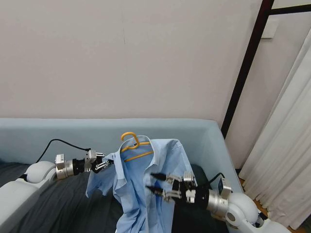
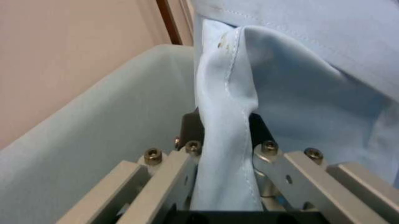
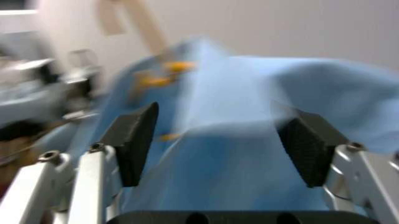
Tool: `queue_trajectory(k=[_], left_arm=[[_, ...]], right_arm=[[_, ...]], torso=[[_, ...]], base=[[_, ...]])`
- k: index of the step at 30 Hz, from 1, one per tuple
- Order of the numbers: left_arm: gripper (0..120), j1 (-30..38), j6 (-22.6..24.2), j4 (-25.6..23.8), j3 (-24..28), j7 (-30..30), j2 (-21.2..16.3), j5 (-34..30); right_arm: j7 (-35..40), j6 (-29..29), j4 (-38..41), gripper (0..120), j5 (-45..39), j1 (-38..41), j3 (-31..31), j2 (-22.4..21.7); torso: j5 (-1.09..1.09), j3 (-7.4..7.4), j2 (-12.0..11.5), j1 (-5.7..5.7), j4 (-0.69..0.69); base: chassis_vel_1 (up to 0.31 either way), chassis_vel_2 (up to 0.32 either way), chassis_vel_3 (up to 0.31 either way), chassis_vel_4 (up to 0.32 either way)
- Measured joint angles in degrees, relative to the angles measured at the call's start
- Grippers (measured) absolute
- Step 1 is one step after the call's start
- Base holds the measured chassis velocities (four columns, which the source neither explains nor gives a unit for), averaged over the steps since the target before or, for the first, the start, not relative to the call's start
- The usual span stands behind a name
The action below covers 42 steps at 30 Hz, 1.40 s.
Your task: Pick up the clothes from the sofa and hang them on the clothes hanger.
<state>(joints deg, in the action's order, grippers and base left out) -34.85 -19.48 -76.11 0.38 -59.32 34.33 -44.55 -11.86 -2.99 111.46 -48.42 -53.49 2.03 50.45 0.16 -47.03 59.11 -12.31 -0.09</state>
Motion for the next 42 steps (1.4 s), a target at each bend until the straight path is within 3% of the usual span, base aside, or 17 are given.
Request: queue_trajectory(k=[1, 2, 4, 6, 8, 18, 25, 31, 33, 38, 42], left_arm=[[7, 0.0, 0.0, 0.0, 0.0, 0.0, 0.0, 0.0], [7, 0.2, 0.1, 0.0, 0.0, -0.6, -0.2, -0.4], [7, 0.7, 0.7, 0.0, -0.1, -2.6, -0.2, -1.2], [7, 0.9, 0.9, 0.0, -0.1, -3.1, -0.2, -1.3], [7, 1.6, 1.2, 0.1, -0.1, -4.2, -0.2, -1.4], [7, 1.9, 1.0, 0.7, -0.4, -2.2, 0.8, -1.2], [7, 2.7, 1.1, 0.4, -0.4, -1.4, 0.9, -1.3], [7, 3.6, 1.2, -0.4, -0.4, -1.5, 0.8, -1.9], [7, 3.7, 1.1, -0.5, -0.4, -1.6, 0.4, -2.1], [7, 2.9, 1.2, -0.6, -1.0, -2.6, -0.5, -2.4], [7, 3.0, 1.2, -0.7, -1.1, -3.0, -0.6, -2.4]], right_arm=[[0.0, 0.0, 0.0, 72, 0.0, 0.0, 0.0, 0.0], [5.6, 0.1, 0.1, 79, 0.1, 0.3, 0.1, 0.3], [8.7, 0.5, 0.9, 87, 0.3, 0.1, 0.4, 0.1], [8.9, 0.6, 1.2, 88, 0.3, -0.1, 0.5, -0.2], [8.0, 1.1, 3.0, 98, 0.0, -0.9, 1.3, -1.5], [-2.5, 1.9, 9.7, 100, -7.0, -2.5, 5.9, -6.4], [6.6, -4.6, 11.4, 98, -5.7, -2.9, 6.9, -8.9], [6.7, -6.8, 9.5, 78, -1.7, -1.6, 5.7, -9.4], [8.0, -7.5, 8.6, 77, -1.1, -0.9, 5.7, -9.4], [13.5, -9.1, 6.4, 96, 1.0, 0.9, 5.7, -9.7], [13.7, -9.7, 6.1, 100, 1.3, 1.6, 5.8, -10.3]], torso=[[0.0, 0.0, 0.0, 0.0, 0.0], [0.0, 0.0, 0.0, 0.0, 0.02], [0.0, 0.0, 0.0, 0.0, 0.02], [-0.01, 0.0, 0.0, 0.0, 0.01], [0.0, 0.0, 0.0, 0.0, -0.01], [-0.01, 0.01, 0.0, 0.0, 0.0], [0.0, 0.0, 0.0, 0.0, 0.0], [0.0, 0.0, 0.0, 0.0, -0.01], [0.0, 0.0, 0.0, 0.0, -0.01], [-0.01, 0.0, 0.0, 0.0, 0.0], [-0.01, 0.0, 0.0, 0.0, 0.01]], base=[[0.0, 0.0, 0.0, 0.0], [0.0, 0.0, 0.0, 0.0], [0.0, 0.0, 0.0, 0.0], [0.0, 0.0, 0.0, 0.0], [0.0, 0.0, 0.0, 0.0], [0.0, 0.0, 0.0, 0.0], [0.0, 0.0, 0.0, 0.0], [0.0, 0.0, 0.0, 0.0], [0.0, 0.0, 0.0, 0.0], [0.0, 0.0, 0.0, 0.0], [0.0, 0.0, 0.0, 0.0]])
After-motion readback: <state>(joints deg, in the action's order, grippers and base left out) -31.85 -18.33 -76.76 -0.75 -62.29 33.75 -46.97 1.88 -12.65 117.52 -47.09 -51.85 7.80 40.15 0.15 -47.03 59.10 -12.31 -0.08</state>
